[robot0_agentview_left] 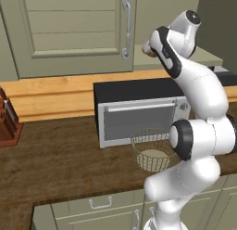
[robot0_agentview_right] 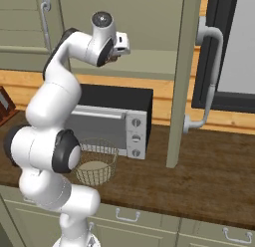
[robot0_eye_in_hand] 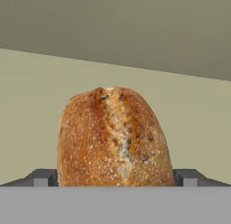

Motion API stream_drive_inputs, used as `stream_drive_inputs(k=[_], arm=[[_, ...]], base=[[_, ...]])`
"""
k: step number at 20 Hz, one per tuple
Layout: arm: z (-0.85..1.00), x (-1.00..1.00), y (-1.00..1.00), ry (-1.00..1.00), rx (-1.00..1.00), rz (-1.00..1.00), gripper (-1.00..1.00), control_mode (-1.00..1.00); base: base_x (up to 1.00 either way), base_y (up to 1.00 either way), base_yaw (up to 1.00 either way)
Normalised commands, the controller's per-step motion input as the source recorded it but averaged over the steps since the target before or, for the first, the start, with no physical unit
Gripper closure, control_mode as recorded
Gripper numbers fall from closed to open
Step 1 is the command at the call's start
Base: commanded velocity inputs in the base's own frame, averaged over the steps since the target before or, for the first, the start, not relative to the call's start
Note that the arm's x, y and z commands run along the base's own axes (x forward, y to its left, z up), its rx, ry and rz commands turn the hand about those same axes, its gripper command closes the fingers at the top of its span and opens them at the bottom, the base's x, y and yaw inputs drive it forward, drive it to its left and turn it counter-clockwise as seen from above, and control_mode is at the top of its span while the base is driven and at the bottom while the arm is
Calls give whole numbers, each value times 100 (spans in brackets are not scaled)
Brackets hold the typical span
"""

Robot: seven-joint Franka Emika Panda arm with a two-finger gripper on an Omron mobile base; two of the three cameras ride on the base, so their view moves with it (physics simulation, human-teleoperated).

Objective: Open the cabinet, pick up the bread from the cabinet and place it in the basket. Then move the basket to the dining counter.

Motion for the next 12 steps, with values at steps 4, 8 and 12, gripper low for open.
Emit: stream_drive_inputs(k=[4,8,12], arm=[[-7,-24,0,-29,1,0,100,-100],[4,-31,1,-12,-2,-7,100,-100],[39,-96,0,-10,0,-13,100,-100]], base=[[0,0,0],[0,0,0],[0,0,0]])
